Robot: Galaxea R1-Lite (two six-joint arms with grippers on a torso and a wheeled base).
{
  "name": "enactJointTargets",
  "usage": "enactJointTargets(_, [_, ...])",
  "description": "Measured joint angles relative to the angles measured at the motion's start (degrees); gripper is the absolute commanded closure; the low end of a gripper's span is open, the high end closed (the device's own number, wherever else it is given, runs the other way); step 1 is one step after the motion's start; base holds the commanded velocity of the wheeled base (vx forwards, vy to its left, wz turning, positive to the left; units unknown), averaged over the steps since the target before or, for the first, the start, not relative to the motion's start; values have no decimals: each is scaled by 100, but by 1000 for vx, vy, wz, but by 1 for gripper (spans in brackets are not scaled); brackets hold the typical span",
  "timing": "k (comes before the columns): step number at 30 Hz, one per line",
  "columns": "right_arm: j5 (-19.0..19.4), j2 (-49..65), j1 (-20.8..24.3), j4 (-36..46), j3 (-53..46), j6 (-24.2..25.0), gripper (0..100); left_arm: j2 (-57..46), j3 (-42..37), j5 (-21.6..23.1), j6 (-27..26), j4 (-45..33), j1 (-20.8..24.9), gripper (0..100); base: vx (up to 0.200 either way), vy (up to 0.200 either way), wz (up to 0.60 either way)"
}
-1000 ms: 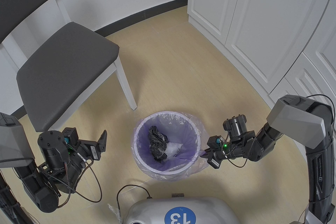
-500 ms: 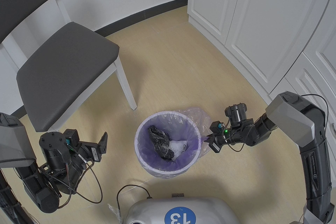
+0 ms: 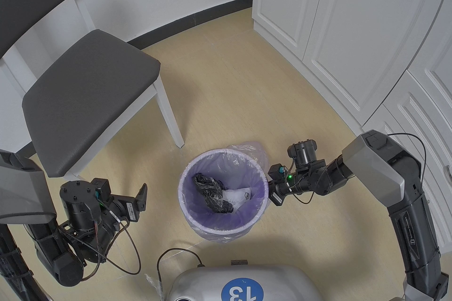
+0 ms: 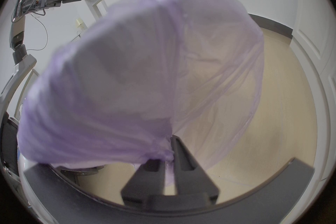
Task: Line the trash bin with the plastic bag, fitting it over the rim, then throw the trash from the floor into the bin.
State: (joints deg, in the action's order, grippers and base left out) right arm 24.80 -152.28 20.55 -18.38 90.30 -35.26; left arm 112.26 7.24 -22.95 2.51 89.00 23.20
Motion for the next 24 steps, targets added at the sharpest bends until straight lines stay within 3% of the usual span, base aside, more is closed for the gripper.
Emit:
enactJointTargets(9, [2, 197, -110, -4, -551, -87, 0, 374, -7, 62, 145, -2, 146, 0, 0, 0, 0])
enactJointTargets(14, [0, 661, -291, -52, -1276, -207, 0, 629, -13, 440, -82, 0, 94, 0, 0, 0, 0])
enactJointTargets(18, [7, 1154, -468, -116, -1838, -276, 0, 813, -72, 1078, -628, 1, -306, 0, 0, 0, 0])
enactJointTargets(24, [169, 1937, -713, -488, -2655, -290, 0, 1014, -215, 3096, -1961, 0, -1325, 0, 0, 0, 0])
